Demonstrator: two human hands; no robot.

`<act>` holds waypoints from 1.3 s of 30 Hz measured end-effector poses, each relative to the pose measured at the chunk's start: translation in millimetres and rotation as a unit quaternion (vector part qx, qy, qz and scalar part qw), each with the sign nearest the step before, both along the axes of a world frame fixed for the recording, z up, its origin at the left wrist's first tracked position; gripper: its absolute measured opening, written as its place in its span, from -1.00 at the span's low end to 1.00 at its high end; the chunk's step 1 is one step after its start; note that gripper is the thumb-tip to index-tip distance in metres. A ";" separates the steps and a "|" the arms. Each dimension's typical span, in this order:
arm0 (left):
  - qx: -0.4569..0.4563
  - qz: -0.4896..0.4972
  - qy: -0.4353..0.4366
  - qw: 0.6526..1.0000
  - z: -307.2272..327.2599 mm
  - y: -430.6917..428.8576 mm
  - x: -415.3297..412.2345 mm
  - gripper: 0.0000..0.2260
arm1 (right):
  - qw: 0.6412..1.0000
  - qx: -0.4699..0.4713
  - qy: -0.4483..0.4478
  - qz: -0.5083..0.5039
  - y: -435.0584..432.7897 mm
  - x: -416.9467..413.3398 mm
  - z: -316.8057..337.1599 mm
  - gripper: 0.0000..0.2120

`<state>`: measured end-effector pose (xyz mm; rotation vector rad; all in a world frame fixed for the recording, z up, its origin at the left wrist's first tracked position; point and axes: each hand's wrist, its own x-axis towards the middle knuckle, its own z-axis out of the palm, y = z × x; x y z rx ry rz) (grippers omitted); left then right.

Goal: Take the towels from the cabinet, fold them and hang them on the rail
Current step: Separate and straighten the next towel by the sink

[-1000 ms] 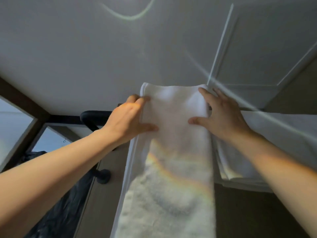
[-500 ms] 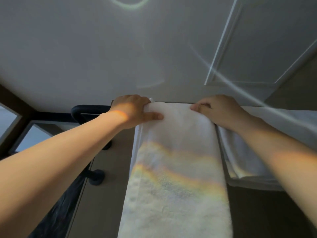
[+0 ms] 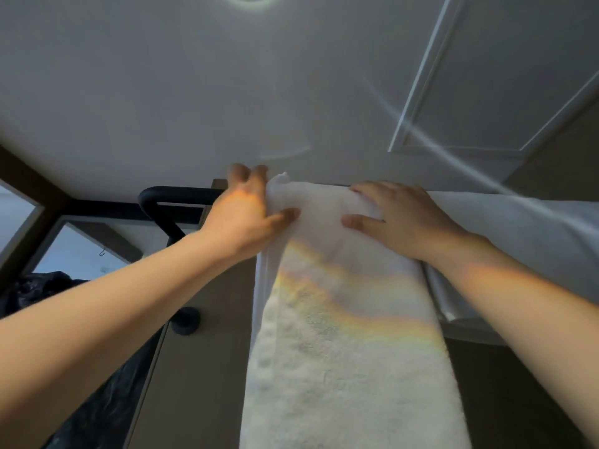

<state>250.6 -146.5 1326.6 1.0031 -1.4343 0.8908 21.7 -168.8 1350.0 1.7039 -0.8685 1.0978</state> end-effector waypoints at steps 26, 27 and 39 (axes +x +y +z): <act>0.075 -0.333 0.222 0.913 -45.0 -7.8 -7.7 -0.72 | 0.929 0.178 -0.236 0.222 9.8 -23.7 -98.2 -0.55; 0.071 -0.323 0.213 0.919 -44.7 -7.4 -7.4 -0.70 | 0.919 0.195 -0.243 0.243 10.2 -21.1 -96.8 -0.53; -0.066 -0.232 0.200 0.950 49.3 -2.2 -7.1 -0.66 | 0.937 -0.002 -0.290 0.193 21.6 -8.0 -2.6 -0.62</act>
